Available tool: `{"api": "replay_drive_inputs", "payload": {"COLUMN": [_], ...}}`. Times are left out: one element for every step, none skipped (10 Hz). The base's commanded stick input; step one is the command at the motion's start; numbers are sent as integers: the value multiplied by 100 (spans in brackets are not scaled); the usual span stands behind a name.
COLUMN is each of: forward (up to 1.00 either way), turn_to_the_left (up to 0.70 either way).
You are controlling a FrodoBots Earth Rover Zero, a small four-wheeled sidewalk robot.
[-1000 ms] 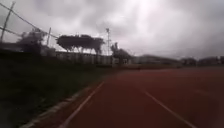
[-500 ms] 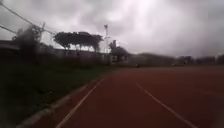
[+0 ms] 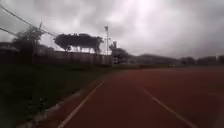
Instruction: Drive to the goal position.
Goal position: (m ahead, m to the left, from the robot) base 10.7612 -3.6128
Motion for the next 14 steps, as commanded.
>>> {"api": "replay_drive_inputs", "payload": {"forward": [70, 70, 70, 70, 70, 70, 70, 70, 70, 70, 70, 70, 70, 70], "turn_to_the_left": [0, 0, 0, 0, 0, 0, 0, 0, 0, 0, 0, 0, 0, 0]}}
